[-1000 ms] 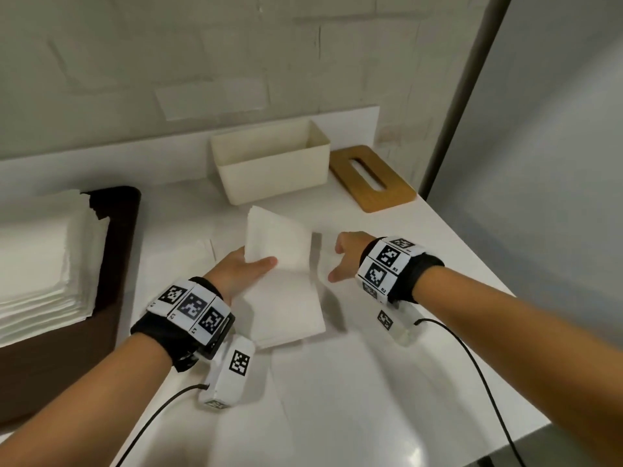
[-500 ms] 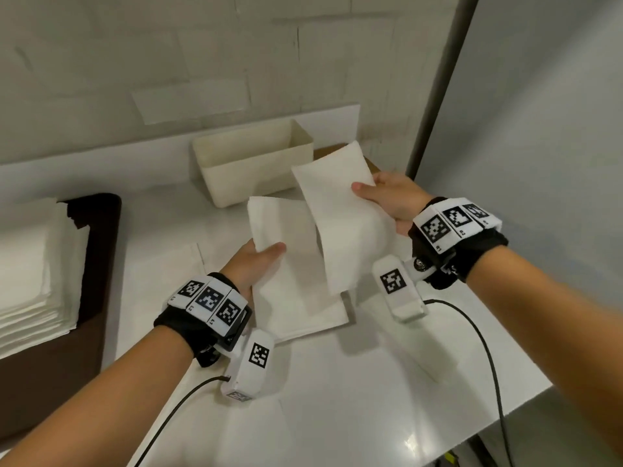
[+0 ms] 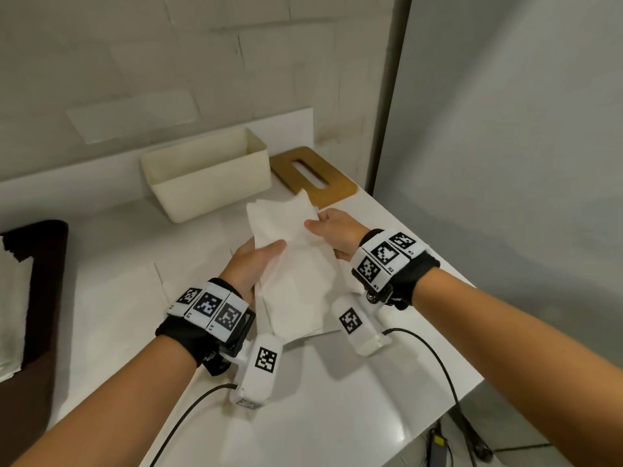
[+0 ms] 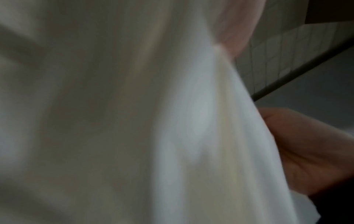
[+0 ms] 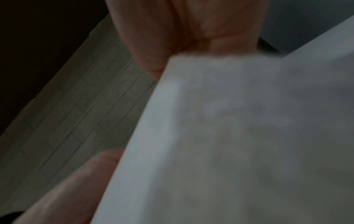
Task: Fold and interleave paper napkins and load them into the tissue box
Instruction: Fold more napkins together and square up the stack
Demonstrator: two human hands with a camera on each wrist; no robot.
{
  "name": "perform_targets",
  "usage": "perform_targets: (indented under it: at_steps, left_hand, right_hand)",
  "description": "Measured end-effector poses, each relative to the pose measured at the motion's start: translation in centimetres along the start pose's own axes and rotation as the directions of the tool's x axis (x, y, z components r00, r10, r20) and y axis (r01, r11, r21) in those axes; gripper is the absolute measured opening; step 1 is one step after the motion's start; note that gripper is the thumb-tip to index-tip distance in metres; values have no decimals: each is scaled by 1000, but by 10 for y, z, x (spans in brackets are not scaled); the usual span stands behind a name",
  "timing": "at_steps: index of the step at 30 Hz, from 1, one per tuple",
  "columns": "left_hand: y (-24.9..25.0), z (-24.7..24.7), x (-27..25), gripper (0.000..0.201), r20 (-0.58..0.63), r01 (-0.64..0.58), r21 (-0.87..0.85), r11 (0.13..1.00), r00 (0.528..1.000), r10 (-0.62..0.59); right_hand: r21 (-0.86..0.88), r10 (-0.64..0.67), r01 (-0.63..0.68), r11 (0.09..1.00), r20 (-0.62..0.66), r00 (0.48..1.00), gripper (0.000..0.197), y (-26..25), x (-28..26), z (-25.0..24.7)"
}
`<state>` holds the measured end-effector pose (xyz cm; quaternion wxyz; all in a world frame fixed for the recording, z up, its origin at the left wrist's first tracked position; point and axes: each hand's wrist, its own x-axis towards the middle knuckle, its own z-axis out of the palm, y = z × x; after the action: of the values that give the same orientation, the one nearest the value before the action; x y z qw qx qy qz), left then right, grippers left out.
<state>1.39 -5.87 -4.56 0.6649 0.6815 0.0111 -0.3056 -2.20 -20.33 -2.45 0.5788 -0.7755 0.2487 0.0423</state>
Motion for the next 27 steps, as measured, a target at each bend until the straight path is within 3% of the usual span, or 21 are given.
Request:
perform_targets:
  at_steps: [2,3,4,6,7,9,14,20,24,27]
  left_hand:
    - [-5,-1,-1,35,-41,-21,39,999,999,22]
    - [-6,-2,-2,35,-61,-35,59,998,997,39]
    - [-6,-4,-3,36,-81,-47,79,996,995,54]
    - [-6,-13,-3,37,-111,-58,96,994,991,69]
    - [-6,-18,-3,36,-121,-63,98,993,990,75]
    - [-5,-27,-4,34,-137,-58,101,993,988,72]
    - [-4,-45,-3,36,-193,-19,65,998,981,32]
    - [-4,-52,-5,35,-220,-25,-1,1000,975,24]
    - [2,-49,-3,42,-214,-21,-27,999,977,15]
    - [7,-41,-2,44,-158,-22,-55,998,987,13]
  right_hand:
    - [-54,34,-33,998,20,999,15,4,-3,-7]
    - [-177,58,-51,983,32,998,18,7,-6,-11]
    - [-364,82,-63,929,37,996,25,12,-7,-15]
    - [-728,105,-72,682,0,994,59,25,-5,-20]
    - [-811,105,-80,580,-23,994,75,30,-5,-20]
    - [-838,119,-93,537,-34,992,86,36,0,-19]
    - [-758,184,-110,643,13,983,79,35,18,-27]
    - [-553,89,-49,832,46,995,64,13,24,-47]
    - [-169,26,8,986,197,980,54,-16,25,-57]
    - [103,-77,45,994,327,942,45,-40,20,-49]
